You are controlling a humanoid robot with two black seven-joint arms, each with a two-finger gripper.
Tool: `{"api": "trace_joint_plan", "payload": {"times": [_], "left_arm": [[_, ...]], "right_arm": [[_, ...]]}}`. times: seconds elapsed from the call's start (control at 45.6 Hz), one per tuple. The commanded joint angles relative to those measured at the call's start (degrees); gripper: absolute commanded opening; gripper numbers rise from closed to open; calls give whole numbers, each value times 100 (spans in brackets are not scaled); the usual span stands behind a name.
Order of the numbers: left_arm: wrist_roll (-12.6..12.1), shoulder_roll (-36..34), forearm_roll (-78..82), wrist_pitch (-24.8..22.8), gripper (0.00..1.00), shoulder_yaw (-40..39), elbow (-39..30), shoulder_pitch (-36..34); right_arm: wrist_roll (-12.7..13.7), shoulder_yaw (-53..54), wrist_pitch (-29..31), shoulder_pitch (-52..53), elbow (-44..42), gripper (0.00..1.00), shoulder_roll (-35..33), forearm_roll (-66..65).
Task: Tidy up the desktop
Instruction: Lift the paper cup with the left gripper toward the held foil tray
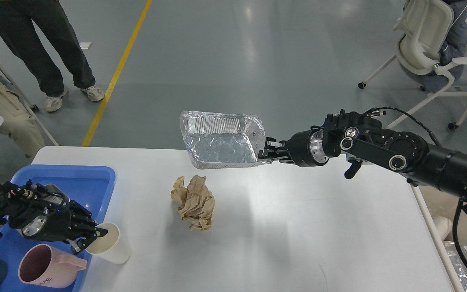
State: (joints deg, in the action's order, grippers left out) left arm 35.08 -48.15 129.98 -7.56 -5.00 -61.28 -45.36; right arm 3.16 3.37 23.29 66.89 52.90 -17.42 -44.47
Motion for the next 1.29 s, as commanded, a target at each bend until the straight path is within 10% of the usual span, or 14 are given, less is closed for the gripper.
{"api": "trace_joint_plan", "payload": {"times": [0.0, 0.942, 1.271], "left_arm": [[-2, -19, 2, 106, 0, -53, 2, 0], [-81, -1706, -3460, 458, 2, -1995, -921, 1], [-168, -1453, -4570, -623, 3, -2488, -824, -1264]], "right_arm": [[0, -12, 0, -45, -8, 0, 11, 0], [0, -100, -61, -185, -61, 0, 64, -88], [0, -100, -53, -133, -17, 0, 90, -88]]}}
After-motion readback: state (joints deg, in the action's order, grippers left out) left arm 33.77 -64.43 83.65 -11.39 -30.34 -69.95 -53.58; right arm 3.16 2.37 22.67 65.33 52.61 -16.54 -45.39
